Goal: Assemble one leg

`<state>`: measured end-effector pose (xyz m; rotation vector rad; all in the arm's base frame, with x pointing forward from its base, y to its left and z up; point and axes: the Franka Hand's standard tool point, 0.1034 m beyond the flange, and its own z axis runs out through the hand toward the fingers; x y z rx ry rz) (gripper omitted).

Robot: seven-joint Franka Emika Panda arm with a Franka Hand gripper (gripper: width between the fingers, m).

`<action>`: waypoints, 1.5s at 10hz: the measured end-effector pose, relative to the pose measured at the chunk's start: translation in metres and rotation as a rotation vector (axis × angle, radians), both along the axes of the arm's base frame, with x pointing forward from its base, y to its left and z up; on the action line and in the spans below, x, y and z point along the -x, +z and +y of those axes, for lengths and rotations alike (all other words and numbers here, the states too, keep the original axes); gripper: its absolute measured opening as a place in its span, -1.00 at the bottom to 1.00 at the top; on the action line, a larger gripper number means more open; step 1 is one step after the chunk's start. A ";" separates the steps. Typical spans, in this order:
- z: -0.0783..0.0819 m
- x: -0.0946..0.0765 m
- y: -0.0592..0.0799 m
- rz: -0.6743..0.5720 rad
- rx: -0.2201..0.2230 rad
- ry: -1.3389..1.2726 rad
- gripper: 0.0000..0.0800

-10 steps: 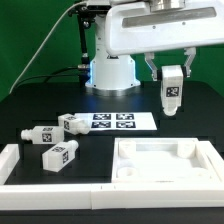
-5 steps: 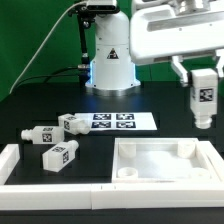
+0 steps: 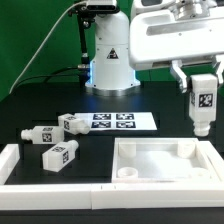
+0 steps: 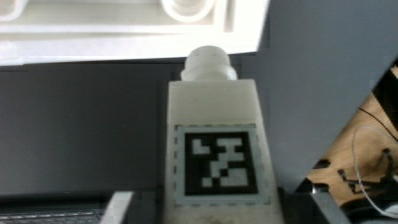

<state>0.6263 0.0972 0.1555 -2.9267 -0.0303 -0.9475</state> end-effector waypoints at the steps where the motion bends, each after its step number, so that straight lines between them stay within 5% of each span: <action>1: 0.003 -0.007 -0.007 0.001 0.002 -0.001 -0.29; 3: 0.001 -0.007 -0.029 -0.024 0.015 -0.003 -0.29; 7: 0.002 -0.005 -0.032 -0.020 0.022 0.006 -0.29; 9: 0.008 0.000 -0.050 -0.010 0.042 0.015 -0.29; 15: 0.014 0.004 -0.058 -0.006 0.056 0.036 -0.29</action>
Offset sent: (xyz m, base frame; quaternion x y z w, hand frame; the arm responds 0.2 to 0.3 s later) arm 0.0000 0.0000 0.0000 0.0000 0.0000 0.0000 1.0000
